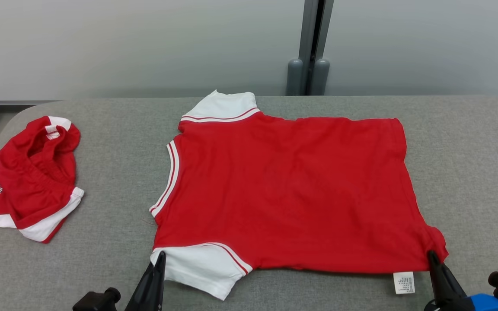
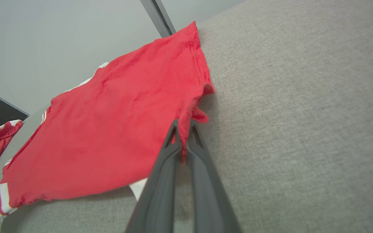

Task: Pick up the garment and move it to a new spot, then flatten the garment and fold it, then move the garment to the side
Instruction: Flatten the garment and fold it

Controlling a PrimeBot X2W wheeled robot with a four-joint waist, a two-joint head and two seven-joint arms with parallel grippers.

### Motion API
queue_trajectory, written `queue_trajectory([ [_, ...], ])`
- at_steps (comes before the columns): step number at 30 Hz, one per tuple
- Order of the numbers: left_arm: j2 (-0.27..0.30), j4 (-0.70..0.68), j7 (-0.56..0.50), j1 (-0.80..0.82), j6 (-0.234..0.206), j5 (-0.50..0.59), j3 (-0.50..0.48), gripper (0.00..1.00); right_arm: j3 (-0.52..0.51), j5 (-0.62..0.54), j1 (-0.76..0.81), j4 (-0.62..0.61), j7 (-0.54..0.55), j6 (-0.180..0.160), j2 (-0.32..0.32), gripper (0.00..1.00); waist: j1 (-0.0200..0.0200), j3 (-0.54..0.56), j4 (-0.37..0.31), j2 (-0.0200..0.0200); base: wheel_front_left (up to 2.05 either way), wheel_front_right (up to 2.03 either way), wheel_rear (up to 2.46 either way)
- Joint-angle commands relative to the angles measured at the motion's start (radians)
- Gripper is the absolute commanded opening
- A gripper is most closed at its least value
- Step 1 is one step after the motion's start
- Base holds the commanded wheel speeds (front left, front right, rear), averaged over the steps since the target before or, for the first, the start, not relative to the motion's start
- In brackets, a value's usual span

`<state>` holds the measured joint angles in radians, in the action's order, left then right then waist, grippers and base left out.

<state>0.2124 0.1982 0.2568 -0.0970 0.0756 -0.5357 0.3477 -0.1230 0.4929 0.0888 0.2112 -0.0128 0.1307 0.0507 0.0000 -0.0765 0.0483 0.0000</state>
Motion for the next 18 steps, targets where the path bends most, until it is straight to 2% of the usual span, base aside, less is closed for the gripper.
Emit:
queue_trajectory([
  [1, 0.01, 0.007, 0.002, 0.027, 0.005, 0.006, -0.002, 0.0, 0.001, 0.014, -0.025, 0.008, 0.001, 0.0, 0.0, 0.0, 0.0, -0.005, -0.005, 0.0, 0.0, 0.0, 0.0],
  [18, 0.056, 0.069, -0.016, 0.201, 0.029, 0.021, 0.01, 0.0, 0.0, -0.001, -0.146, 0.043, 0.064, 0.0, 0.0, 0.0, 0.0, -0.056, -0.021, 0.0, 0.0, 0.0, 0.0],
])
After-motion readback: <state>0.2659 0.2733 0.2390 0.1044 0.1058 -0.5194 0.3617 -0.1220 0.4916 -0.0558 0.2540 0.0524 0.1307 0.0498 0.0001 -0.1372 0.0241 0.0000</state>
